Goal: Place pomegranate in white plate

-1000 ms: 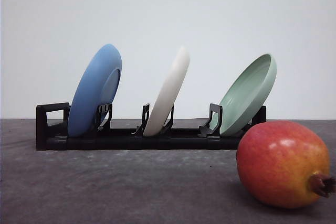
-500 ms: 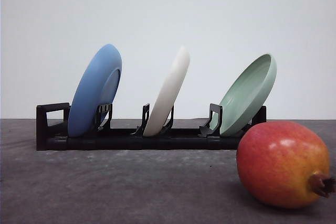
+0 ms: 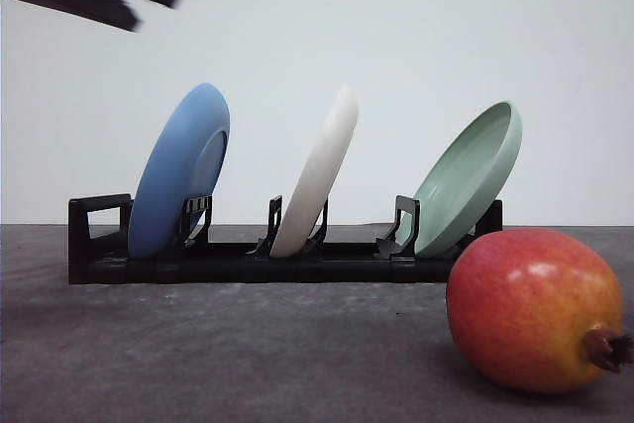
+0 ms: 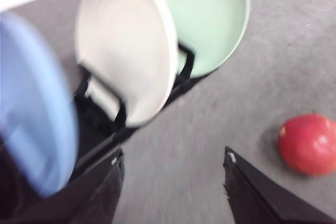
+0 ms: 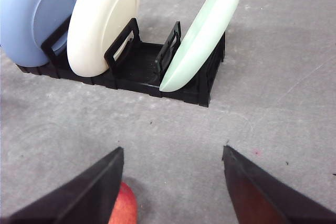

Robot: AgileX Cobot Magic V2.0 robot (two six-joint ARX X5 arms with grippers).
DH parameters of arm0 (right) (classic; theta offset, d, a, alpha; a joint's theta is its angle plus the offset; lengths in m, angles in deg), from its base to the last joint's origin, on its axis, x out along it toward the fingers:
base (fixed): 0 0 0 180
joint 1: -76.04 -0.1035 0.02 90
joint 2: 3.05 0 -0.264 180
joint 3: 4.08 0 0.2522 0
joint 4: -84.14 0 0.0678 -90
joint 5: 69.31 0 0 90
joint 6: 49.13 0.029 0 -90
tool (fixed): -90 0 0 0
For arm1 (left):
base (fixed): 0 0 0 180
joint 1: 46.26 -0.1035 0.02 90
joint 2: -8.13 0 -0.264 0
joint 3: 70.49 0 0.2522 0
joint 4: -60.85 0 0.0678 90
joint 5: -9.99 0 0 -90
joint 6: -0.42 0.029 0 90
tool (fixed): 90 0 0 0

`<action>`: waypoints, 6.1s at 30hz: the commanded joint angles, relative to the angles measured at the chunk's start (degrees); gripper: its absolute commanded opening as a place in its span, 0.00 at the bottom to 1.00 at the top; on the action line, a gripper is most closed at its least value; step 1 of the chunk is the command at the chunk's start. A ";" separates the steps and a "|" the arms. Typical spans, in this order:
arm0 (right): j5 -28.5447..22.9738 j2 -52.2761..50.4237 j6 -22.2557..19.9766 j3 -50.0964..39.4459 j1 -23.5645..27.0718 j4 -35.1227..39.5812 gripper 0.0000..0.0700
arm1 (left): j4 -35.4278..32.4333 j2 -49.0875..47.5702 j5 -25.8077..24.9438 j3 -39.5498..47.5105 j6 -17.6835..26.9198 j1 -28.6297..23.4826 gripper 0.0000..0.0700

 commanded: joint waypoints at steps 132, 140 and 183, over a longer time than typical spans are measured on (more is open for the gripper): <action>-0.47 0.20 0.13 0.96 -0.22 0.70 0.55 | 10.86 26.43 29.77 1.14 27.75 33.81 0.06; -0.66 0.20 -0.01 0.96 -0.22 0.70 0.55 | 10.89 27.62 29.75 1.14 23.79 33.81 0.26; 3.76 1.11 2.62 1.13 -0.24 -0.50 0.60 | 9.53 -7.93 -4.20 4.50 -10.06 -26.50 0.52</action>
